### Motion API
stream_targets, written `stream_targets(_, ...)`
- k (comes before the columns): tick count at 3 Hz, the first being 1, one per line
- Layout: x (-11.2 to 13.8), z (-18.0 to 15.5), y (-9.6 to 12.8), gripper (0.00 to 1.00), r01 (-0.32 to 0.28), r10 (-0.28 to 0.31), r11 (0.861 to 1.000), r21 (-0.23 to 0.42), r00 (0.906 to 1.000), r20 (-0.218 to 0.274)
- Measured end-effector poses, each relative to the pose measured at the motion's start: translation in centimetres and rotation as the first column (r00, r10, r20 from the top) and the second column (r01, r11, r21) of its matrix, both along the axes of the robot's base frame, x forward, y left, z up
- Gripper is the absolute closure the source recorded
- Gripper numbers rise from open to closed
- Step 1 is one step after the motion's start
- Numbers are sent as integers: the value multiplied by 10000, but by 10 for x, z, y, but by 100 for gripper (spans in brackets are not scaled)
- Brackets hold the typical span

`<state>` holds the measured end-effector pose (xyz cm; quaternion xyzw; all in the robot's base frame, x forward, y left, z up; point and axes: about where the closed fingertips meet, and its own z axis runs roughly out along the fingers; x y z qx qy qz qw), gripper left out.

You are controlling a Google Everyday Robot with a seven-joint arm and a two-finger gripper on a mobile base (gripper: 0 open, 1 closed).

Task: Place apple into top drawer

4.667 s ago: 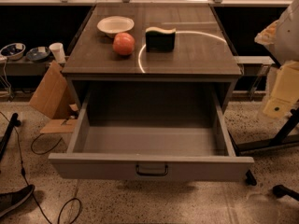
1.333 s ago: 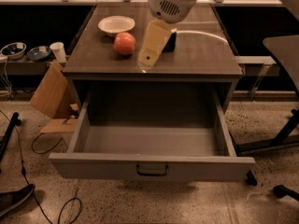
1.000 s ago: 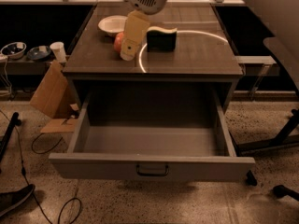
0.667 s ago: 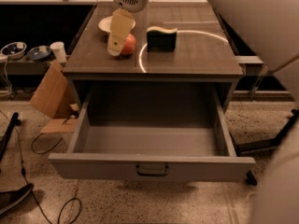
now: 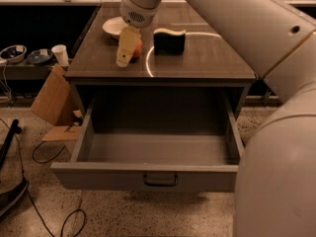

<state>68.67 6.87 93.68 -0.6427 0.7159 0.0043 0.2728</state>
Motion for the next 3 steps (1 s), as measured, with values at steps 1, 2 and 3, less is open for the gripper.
stream_targets(1,21,-23,-6,0,-151,151,9999,-12,9999,-40)
stream_targets(2,38,-31,0,0,-505,506,9987,-60,9987,25)
stream_targets(3,48,-30,16,0,-984,985,9951,-95,9951,118)
